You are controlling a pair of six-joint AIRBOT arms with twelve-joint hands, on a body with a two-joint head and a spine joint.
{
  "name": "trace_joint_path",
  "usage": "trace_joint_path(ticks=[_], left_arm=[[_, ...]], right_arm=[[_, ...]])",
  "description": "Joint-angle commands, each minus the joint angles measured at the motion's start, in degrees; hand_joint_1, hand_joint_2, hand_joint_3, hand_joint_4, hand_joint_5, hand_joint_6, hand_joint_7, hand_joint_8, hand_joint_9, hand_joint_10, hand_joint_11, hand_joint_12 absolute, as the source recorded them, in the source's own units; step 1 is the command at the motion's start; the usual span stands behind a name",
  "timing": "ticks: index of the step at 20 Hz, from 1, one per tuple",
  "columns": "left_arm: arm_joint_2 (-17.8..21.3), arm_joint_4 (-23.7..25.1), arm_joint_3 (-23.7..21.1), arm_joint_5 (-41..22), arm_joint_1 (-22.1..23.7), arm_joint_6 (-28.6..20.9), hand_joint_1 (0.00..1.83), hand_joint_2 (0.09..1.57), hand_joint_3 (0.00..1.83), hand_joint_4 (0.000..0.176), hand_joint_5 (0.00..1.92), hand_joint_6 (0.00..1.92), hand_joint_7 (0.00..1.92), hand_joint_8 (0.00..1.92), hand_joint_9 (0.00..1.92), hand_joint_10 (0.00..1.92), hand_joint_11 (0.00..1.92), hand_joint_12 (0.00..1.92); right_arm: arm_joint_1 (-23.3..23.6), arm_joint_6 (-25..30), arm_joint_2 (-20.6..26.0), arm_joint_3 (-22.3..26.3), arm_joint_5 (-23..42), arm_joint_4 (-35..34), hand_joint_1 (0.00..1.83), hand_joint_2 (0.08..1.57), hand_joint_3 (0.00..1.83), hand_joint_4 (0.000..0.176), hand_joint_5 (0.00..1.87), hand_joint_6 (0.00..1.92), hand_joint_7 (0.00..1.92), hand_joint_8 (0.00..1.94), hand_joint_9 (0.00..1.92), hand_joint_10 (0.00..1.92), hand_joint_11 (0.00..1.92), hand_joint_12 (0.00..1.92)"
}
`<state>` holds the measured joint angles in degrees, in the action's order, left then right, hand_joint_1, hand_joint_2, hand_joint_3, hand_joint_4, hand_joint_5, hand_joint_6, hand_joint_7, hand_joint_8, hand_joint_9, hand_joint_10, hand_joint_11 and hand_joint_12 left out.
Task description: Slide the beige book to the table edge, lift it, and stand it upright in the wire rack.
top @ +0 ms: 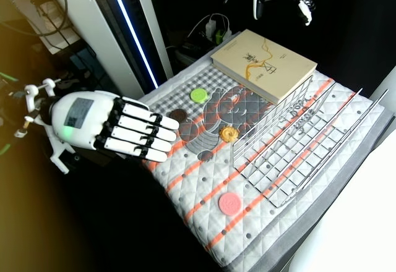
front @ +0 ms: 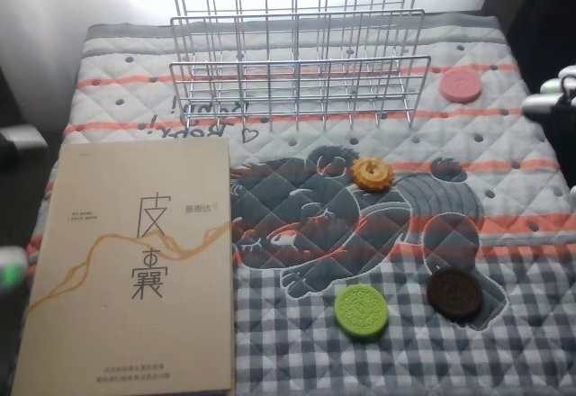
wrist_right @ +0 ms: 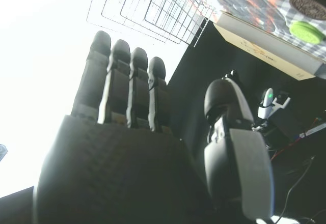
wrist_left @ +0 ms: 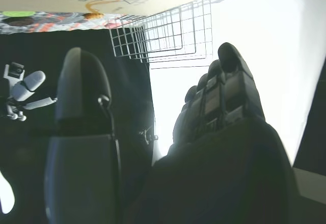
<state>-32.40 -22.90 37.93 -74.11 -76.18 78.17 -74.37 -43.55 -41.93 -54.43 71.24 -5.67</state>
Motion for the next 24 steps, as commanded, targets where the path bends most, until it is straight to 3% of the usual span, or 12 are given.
trace_joint_path(ticks=[1, 2, 3, 6, 7, 10, 12, 14, 15, 19, 24], left_arm=[[-0.1, -0.5, 0.2, -7.1, 0.5, -0.2, 0.0, 1.36, 0.01, 0.101, 0.5, 0.0, 0.44, 0.0, 0.38, 0.02, 0.0, 0.73], [-0.6, -1.8, 0.1, -8.4, 0.3, -0.2, 0.0, 1.34, 0.0, 0.091, 0.49, 0.0, 0.43, 0.0, 0.39, 0.01, 0.0, 0.78], [-1.1, -3.9, 0.0, -10.5, 0.0, -0.3, 0.0, 1.32, 0.0, 0.056, 0.5, 0.0, 0.43, 0.0, 0.4, 0.01, 0.0, 0.82], [-1.3, -6.1, -0.3, -13.3, -2.2, -1.7, 0.0, 1.31, 0.0, 0.025, 0.45, 0.0, 0.35, 0.0, 0.33, 0.0, 0.0, 0.64], [-1.3, -6.5, -0.3, -14.1, -3.1, -2.7, 0.0, 1.3, 0.0, 0.04, 0.42, 0.0, 0.32, 0.01, 0.3, 0.0, 0.0, 0.52], [-1.7, -8.5, -1.1, -17.1, -6.7, -4.2, 0.0, 1.25, 0.0, 0.043, 0.38, 0.0, 0.3, 0.0, 0.28, 0.0, 0.0, 0.36], [-1.8, -9.3, -1.2, -18.2, -8.3, -5.4, 0.0, 1.24, 0.0, 0.029, 0.32, 0.0, 0.26, 0.0, 0.24, 0.0, 0.0, 0.35], [-1.7, -9.7, -1.3, -19.2, -9.8, -6.9, 0.0, 1.25, 0.0, 0.0, 0.31, 0.0, 0.27, 0.0, 0.22, 0.0, 0.0, 0.39], [-1.8, -9.8, -1.3, -19.4, -10.1, -7.0, 0.0, 1.25, 0.0, 0.0, 0.31, 0.0, 0.28, 0.0, 0.21, 0.0, 0.0, 0.39], [-2.1, -9.8, -1.3, -19.5, -10.2, -7.1, 0.0, 1.27, 0.01, 0.0, 0.33, 0.0, 0.27, 0.0, 0.19, 0.0, 0.0, 0.4], [-2.0, -9.7, -1.2, -18.8, -10.2, -7.2, 0.0, 1.27, 0.0, 0.0, 0.32, 0.0, 0.28, 0.0, 0.19, 0.0, 0.0, 0.43]], right_arm=[[1.3, 1.3, -0.1, -0.6, 6.7, 0.2, 0.32, 1.35, 0.0, 0.051, 0.44, 0.0, 0.42, 0.0, 0.33, 0.0, 0.29, 0.07], [2.7, 2.6, -0.3, -1.2, 6.6, 2.1, 0.3, 1.35, 0.0, 0.024, 0.44, 0.0, 0.42, 0.0, 0.34, 0.0, 0.3, 0.07], [4.9, 2.7, -0.4, -1.4, 5.8, 4.6, 0.24, 1.36, 0.0, 0.024, 0.42, 0.0, 0.42, 0.0, 0.37, 0.01, 0.34, 0.06], [12.3, 4.2, -1.2, -2.6, 0.7, 12.5, 0.15, 1.36, 0.0, 0.02, 0.4, 0.0, 0.4, 0.0, 0.36, 0.0, 0.35, 0.04], [15.1, 5.4, -1.7, -3.2, -1.4, 15.4, 0.13, 1.38, 0.01, 0.0, 0.4, 0.0, 0.41, 0.01, 0.37, 0.0, 0.35, 0.03], [26.3, 11.3, -4.8, -6.0, -12.0, 29.8, 0.07, 1.41, 0.01, 0.005, 0.31, 0.0, 0.38, 0.0, 0.35, 0.0, 0.38, 0.03], [31.3, 16.6, -7.0, -7.7, -16.0, 37.7, 0.0, 1.45, 0.02, 0.0, 0.25, 0.0, 0.32, 0.0, 0.3, 0.01, 0.39, 0.03], [35.9, 22.9, -9.8, -9.3, -20.0, 47.7, 0.0, 1.44, 0.01, 0.0, 0.28, 0.01, 0.32, 0.01, 0.3, 0.0, 0.38, 0.02], [37.8, 25.2, -11.3, -10.0, -21.7, 51.8, 0.0, 1.44, 0.01, 0.0, 0.28, 0.01, 0.33, 0.01, 0.29, 0.0, 0.4, 0.03], [42.2, 35.2, -17.2, -13.2, -26.4, 66.7, 0.0, 1.48, 0.02, 0.0, 0.29, 0.01, 0.3, 0.0, 0.26, 0.0, 0.41, 0.03], [44.8, 42.0, -21.7, -15.3, -28.6, 77.8, 0.0, 1.49, 0.01, 0.0, 0.25, 0.01, 0.28, 0.01, 0.25, 0.01, 0.41, 0.04]])
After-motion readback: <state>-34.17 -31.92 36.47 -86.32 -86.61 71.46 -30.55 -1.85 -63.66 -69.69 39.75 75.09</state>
